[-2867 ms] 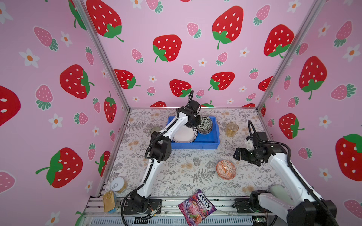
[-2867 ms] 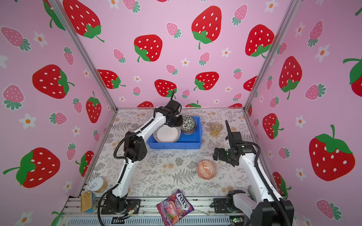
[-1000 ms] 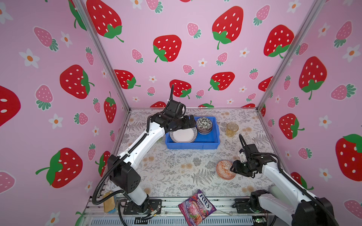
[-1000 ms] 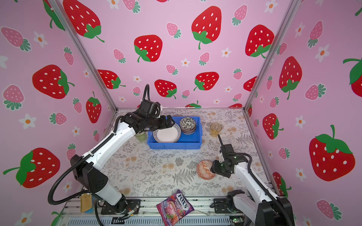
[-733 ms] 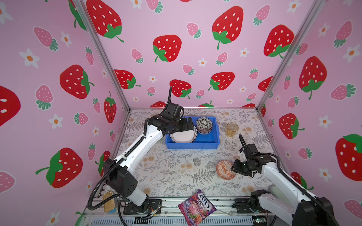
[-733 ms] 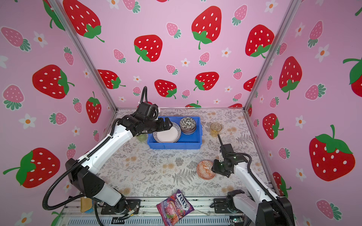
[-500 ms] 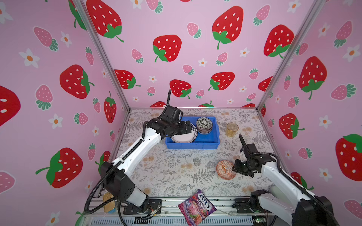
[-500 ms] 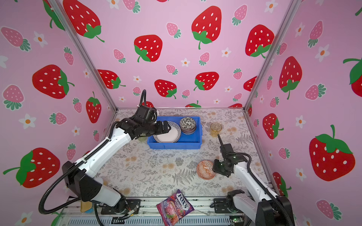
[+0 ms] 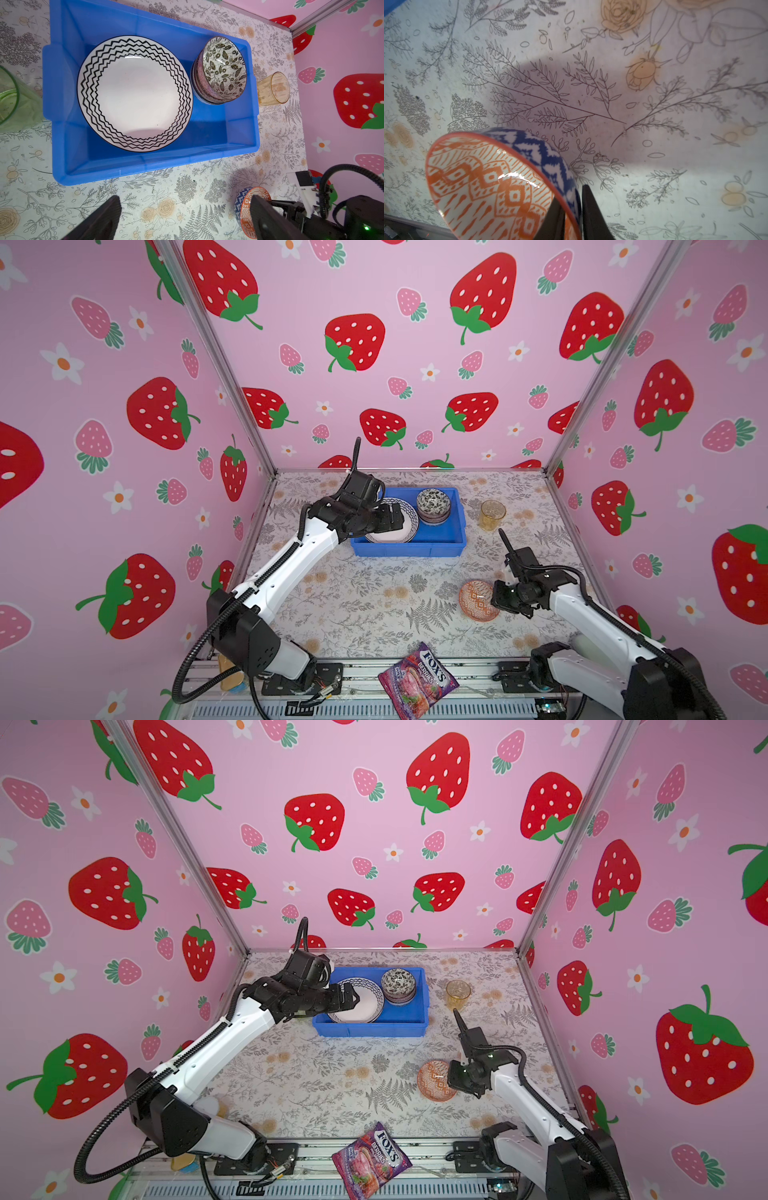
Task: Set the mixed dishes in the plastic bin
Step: 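Open left gripper and raise it while right grasps the orange bowl rim, then lift the orange-and-blue bowl with right and carry it toward the left gripper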
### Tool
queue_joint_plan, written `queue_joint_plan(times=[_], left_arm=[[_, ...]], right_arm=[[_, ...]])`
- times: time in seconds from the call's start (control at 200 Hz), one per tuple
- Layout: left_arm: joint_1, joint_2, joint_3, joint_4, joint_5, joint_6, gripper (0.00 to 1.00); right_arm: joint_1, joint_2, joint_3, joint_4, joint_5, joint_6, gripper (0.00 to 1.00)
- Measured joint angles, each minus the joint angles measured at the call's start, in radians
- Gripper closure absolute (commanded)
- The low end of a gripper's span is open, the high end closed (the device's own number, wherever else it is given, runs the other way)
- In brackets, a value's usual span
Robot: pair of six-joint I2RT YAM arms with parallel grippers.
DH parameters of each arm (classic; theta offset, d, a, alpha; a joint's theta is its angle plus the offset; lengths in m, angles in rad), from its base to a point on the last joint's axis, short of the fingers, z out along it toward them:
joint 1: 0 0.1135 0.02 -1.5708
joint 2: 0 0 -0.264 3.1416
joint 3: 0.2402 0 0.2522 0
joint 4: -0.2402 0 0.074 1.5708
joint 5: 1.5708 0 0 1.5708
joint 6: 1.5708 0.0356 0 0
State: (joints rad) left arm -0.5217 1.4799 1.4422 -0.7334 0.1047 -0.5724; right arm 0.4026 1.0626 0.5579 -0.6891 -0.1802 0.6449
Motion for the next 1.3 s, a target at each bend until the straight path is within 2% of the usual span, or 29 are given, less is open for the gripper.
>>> queue_joint_plan(times=[0.145, 0.505, 0.81, 0.98, 1.301], left_arm=[[0.000, -0.001, -0.011, -0.001, 0.000, 0.001, 0.01], [0.002, 0.008, -0.014, -0.004, 0.011, 0.007, 0.01], [-0.008, 0.021, -0.014, -0.026, 0.019, 0.007, 0.01], [-0.054, 0.021, -0.014, -0.031, 0.020, -0.005, 0.01], [-0.135, 0.022, -0.030, -0.025, 0.024, -0.047, 0.01]], right_arm=[[0.007, 0.000, 0.000, 0.000, 0.005, 0.009, 0.91], [0.008, -0.005, 0.014, -0.036, 0.031, 0.012, 0.93], [0.019, -0.011, 0.189, -0.129, 0.061, 0.005, 0.94], [0.090, 0.051, 0.297, -0.142, 0.067, 0.002, 0.94], [0.251, 0.284, 0.544, -0.142, 0.078, -0.009, 0.94]])
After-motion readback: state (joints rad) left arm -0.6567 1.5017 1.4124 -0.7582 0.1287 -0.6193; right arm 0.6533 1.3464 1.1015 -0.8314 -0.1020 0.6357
